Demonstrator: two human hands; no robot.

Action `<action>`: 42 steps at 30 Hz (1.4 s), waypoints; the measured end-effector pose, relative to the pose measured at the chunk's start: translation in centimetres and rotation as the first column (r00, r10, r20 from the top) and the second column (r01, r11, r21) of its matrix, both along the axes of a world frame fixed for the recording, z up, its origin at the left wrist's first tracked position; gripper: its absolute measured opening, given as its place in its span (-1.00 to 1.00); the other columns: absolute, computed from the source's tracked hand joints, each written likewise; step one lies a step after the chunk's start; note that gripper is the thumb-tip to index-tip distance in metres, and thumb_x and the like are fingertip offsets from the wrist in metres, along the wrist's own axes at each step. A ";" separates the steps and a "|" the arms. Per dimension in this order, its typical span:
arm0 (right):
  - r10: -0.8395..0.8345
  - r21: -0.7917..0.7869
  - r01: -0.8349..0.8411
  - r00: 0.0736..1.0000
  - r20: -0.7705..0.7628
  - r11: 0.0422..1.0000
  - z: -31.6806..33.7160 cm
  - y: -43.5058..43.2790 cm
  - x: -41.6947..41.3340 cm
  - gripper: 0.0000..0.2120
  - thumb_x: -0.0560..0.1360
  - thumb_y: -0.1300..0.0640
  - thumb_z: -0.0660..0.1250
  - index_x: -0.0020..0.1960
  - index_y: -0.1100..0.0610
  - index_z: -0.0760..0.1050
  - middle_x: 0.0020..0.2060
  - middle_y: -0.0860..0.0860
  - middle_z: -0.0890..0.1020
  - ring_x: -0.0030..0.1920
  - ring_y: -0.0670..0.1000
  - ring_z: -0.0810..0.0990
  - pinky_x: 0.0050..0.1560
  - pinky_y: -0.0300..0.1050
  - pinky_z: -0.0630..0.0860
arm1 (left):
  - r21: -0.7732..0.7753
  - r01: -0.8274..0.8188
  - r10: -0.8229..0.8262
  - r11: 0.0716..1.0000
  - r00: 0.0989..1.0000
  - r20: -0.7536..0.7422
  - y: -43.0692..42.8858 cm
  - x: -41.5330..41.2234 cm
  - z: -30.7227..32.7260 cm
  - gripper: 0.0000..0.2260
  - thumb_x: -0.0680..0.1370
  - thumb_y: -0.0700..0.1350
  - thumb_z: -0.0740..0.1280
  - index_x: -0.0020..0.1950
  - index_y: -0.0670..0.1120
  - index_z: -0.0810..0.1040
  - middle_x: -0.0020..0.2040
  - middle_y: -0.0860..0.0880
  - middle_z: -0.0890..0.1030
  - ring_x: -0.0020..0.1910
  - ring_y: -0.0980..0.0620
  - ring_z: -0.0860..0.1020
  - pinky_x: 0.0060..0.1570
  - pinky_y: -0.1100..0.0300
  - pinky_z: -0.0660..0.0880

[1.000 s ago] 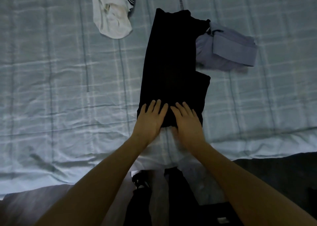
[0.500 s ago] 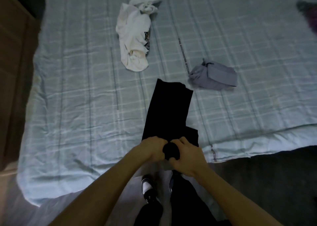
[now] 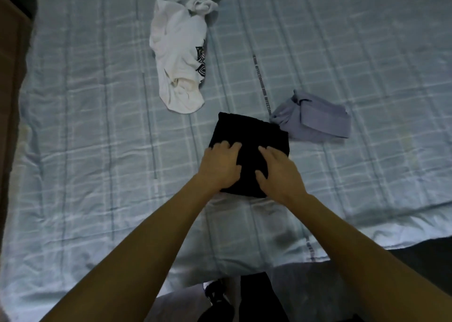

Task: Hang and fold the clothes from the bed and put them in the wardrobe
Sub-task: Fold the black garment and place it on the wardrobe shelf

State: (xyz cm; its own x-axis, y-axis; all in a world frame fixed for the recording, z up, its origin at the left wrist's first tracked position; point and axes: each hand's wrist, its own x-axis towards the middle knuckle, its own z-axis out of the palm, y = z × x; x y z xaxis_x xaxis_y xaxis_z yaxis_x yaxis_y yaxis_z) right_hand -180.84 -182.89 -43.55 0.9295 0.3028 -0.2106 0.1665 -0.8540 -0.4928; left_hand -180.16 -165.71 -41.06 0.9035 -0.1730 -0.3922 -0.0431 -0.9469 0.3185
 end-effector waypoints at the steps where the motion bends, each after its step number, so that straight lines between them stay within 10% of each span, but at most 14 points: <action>1: 0.036 -0.026 -0.037 0.999 -0.031 0.999 -1.1 0.1 -0.3 -0.39 0.47 0.10 0.36 0.45 0.23 0.27 0.38 0.29 0.35 0.37 0.28 0.33 0.33 0.18 0.33 | 0.027 0.032 -0.030 0.999 0.998 -0.054 -0.1 -0.5 -1.5 -0.36 0.53 0.04 0.28 0.53 -0.04 0.09 0.43 -0.21 0.27 0.38 -0.17 0.28 0.29 -0.05 0.27; 6: 0.157 -0.174 -0.167 0.985 -0.068 0.971 -4.3 1.0 -0.9 -0.09 0.40 -0.10 0.39 0.55 0.10 -0.05 0.53 0.19 -0.06 0.52 0.19 -0.12 0.47 0.16 -0.07 | 0.141 0.178 -0.163 0.974 0.980 -0.112 0.1 -1.8 -7.0 0.02 0.39 0.25 0.39 0.53 0.03 -0.29 0.54 -0.17 -0.24 0.52 -0.17 -0.21 0.44 -0.17 -0.14; 11: 0.230 -0.280 -0.242 0.970 -0.075 0.929 -6.9 1.8 -0.4 0.15 0.23 -0.36 0.38 0.55 0.13 -0.14 0.52 0.21 -0.13 0.52 0.22 -0.18 0.45 0.26 -0.16 | 0.209 0.257 -0.278 0.944 0.957 0.080 1.3 -1.8 -10.9 0.11 0.17 0.43 0.38 0.54 -0.04 0.01 0.51 -0.28 0.13 0.48 -0.30 0.13 0.34 -0.32 0.08; 17: 0.209 -0.411 -0.243 0.970 -0.126 0.879 -9.3 3.5 0.2 0.10 0.37 -0.31 0.33 0.52 0.22 -0.27 0.50 0.27 -0.20 0.49 0.29 -0.25 0.44 0.32 -0.18 | 0.212 0.322 -0.348 0.923 0.932 0.101 1.9 -1.0 -13.6 0.06 0.24 0.42 0.33 0.54 -0.12 0.03 0.51 -0.31 0.08 0.48 -0.34 0.07 0.33 -0.37 0.09; 22: 0.206 -0.418 -0.233 0.972 -0.110 0.878 -9.8 3.3 0.9 -0.14 0.36 -0.02 0.47 0.49 0.27 0.14 0.44 0.30 0.23 0.44 0.31 0.20 0.34 0.31 0.25 | 0.155 0.193 -0.214 0.969 0.968 0.128 0.8 -0.9 -13.3 -0.12 0.40 0.13 0.41 0.54 -0.07 -0.02 0.51 -0.26 0.12 0.48 -0.31 0.10 0.32 -0.32 0.15; 26: 0.253 -0.300 -0.281 0.959 -0.129 0.911 -8.8 2.5 2.0 -0.35 0.57 0.20 0.18 0.53 0.25 -0.09 0.51 0.27 0.00 0.50 0.28 0.03 0.43 0.24 0.09 | 0.194 0.063 -0.066 0.979 0.998 0.010 -1.1 0.1 -11.7 -0.24 0.57 -0.05 0.25 0.54 -0.05 -0.24 0.56 -0.17 -0.08 0.53 -0.18 -0.04 0.40 -0.15 0.19; 31: 0.265 -0.241 -0.284 0.958 -0.109 0.928 -5.1 1.9 3.6 -0.38 0.57 0.28 0.15 0.54 0.20 -0.06 0.52 0.21 0.01 0.51 0.23 0.04 0.47 0.15 0.08 | 0.195 0.053 -0.082 0.979 0.987 0.141 -1.6 1.2 -9.3 -0.39 0.20 -0.24 0.58 0.23 -0.25 0.53 0.13 -0.26 0.61 0.02 -0.23 0.62 -0.32 -0.02 0.61; 42: 0.400 -0.208 -0.355 0.883 0.245 0.911 9.6 9.3 4.3 -0.24 0.09 0.41 0.58 0.26 0.37 0.45 0.15 0.36 0.55 0.12 0.40 0.55 0.01 0.26 0.54 | 0.172 -0.126 0.030 0.977 0.880 0.475 5.9 -0.4 7.2 -0.39 0.14 -0.36 0.48 0.20 -0.26 0.52 -0.22 -0.15 0.61 -0.33 -0.11 0.57 -0.26 0.07 0.54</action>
